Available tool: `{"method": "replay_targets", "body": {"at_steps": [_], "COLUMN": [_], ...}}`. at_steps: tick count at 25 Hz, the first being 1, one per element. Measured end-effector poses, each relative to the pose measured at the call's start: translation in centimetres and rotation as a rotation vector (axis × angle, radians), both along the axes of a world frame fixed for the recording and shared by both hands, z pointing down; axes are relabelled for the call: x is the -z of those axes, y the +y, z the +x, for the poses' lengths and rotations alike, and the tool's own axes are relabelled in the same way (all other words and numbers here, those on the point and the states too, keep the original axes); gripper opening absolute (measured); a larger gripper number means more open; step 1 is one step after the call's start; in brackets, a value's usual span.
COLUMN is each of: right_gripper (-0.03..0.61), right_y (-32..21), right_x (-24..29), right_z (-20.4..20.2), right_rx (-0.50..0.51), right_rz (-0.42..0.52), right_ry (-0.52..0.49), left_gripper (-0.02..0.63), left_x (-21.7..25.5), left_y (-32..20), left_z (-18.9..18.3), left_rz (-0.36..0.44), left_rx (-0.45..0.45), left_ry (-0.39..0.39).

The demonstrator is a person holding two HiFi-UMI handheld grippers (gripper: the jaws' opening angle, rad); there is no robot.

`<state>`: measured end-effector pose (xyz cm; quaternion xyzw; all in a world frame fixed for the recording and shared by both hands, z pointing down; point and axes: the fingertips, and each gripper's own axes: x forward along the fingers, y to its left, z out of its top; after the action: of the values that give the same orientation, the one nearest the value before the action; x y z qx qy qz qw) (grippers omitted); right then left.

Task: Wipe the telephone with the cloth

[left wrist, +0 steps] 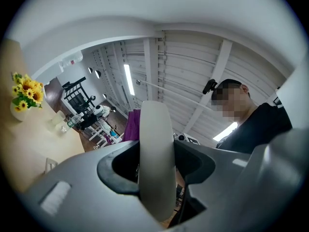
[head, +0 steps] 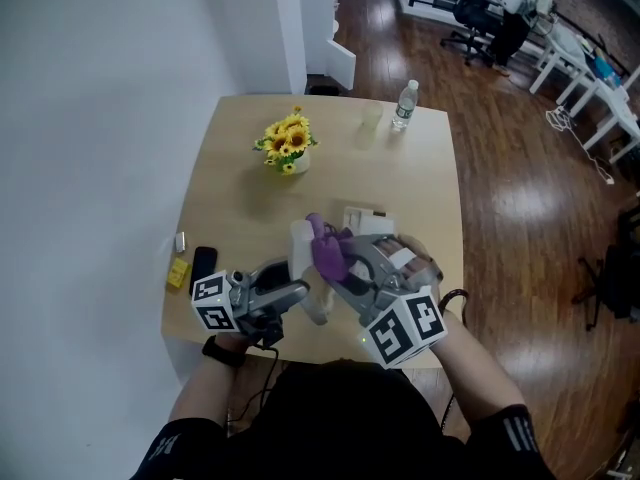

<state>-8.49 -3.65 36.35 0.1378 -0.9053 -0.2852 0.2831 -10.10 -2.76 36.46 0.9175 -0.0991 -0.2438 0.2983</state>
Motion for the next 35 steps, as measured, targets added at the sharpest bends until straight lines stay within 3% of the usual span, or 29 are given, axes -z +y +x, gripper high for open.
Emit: {"method": "replay_targets", "body": {"at_steps": [8, 17, 23, 30, 35], "right_gripper": [0.127, 0.127, 0.127, 0.127, 0.127], "right_y": [3.2, 5.9, 8.3, 5.7, 6.2], "right_x": [-4.5, -5.7, -7.4, -4.7, -4.9], "right_z": [1.4, -0.3, 0.4, 0.6, -0.1], "right_rx": [0.059, 0.113, 0.161, 0.078, 0.107], "right_rz": [-0.087, -0.097, -0.162, -0.177, -0.157], "right_ry": [0.101, 0.128, 0.164, 0.057, 0.078], "left_gripper": [0.207, 0.207, 0.207, 0.207, 0.207], "left_x": [2.6, 4.1, 4.2, 4.7, 4.6], "left_y": [-1.4, -1.7, -1.6, -1.0, -1.2], "left_z": [-1.8, -2.0, -2.4, -2.4, -2.1], "left_rz": [0.022, 0.030, 0.016, 0.010, 0.008], "left_rx": [0.080, 0.126, 0.141, 0.115, 0.118], "left_ry": [0.080, 0.166, 0.199, 0.258, 0.254]}}
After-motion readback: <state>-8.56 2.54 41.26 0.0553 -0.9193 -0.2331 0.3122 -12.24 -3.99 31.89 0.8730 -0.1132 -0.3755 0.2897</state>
